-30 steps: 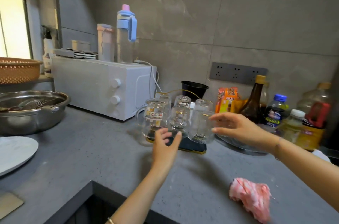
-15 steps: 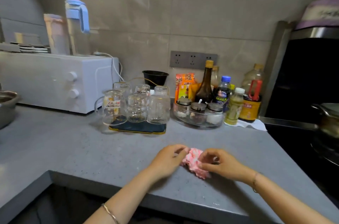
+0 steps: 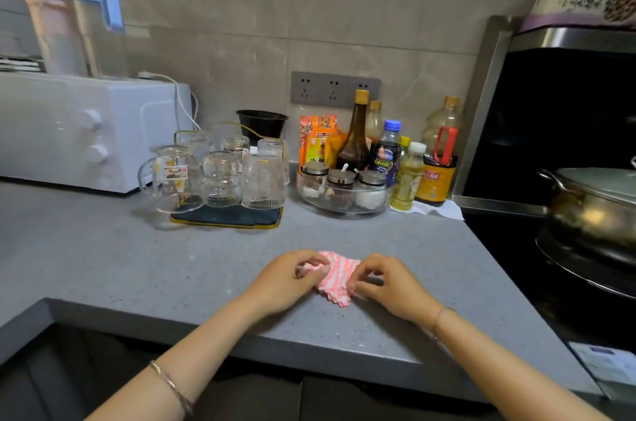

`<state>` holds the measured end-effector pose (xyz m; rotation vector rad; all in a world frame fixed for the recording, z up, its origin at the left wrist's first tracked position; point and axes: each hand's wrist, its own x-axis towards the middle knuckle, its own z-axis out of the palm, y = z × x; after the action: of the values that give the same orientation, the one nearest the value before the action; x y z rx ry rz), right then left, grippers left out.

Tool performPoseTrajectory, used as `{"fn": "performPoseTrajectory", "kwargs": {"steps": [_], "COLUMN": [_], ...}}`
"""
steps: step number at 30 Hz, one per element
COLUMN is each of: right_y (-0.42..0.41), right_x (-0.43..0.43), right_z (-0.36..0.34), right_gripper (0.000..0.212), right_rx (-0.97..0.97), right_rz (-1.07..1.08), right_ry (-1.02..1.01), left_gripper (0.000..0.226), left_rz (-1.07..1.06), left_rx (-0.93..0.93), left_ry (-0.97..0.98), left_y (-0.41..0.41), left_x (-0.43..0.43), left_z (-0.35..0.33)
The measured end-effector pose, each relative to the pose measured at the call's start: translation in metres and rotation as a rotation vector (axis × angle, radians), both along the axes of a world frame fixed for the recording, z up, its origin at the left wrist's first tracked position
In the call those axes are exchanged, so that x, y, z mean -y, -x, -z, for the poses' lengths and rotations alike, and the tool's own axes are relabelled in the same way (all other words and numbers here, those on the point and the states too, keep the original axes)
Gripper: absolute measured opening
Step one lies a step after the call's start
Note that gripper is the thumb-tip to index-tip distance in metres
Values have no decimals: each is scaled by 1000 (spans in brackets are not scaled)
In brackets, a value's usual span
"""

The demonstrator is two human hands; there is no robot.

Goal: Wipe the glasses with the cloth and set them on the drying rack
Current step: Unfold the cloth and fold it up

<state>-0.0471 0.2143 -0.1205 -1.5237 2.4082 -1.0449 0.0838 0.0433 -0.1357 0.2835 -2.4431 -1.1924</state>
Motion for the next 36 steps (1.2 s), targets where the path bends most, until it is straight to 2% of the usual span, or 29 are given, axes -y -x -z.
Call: {"fn": "performPoseTrajectory", "kwargs": {"steps": [5,10,12,14,16,18,21,22,25,27,30,32,36], "right_y": [-2,-12,-12,-11,-11,-13,-16,-18,-24,-29,-29,-25,-16], "right_x": [8,7,5,2,-1,-4,-7,-7,-6,-4,-3,-6,-14], "right_z": [-45,-106,-121,-132,-139,-141,-143,-144,-151,-152,-153,-156,-162], "right_gripper": [12,8,8,8,23,35,20,22,49,55,39,36,29], "right_rx": [235,234,282,411,570,646,603,615,630,510,389,400,561], "right_rz": [29,5,32,51,0,-73,-115,-121,-153,-123,-63,-98,-171], "right_ry": [221,301,336,308,221,137,120,142,162,140,156,159,202], "left_gripper": [26,8,10,15,18,17,15,15,13,12,18,24,38], "left_rz": [-16,-8,24,38,50,66,111,124,111,108,157,221,418], "left_rx": [-45,-170,-206,-200,-180,-170,-172,-187,-232,-227,-211,-139,284], "left_ry": [-37,-208,-329,-380,-341,-311,-310,-323,-244,-188,-239,-297,-209], "left_y": [2,12,11,8,6,5,5,5,5,4,0,-8,-27], "left_x": [-15,-29,-28,-26,-26,-27,-27,-27,-25,-25,-25,-19,9], "left_z": [-21,-54,-73,-94,-110,-125,-141,-145,-153,-156,-161,-164,-165]}}
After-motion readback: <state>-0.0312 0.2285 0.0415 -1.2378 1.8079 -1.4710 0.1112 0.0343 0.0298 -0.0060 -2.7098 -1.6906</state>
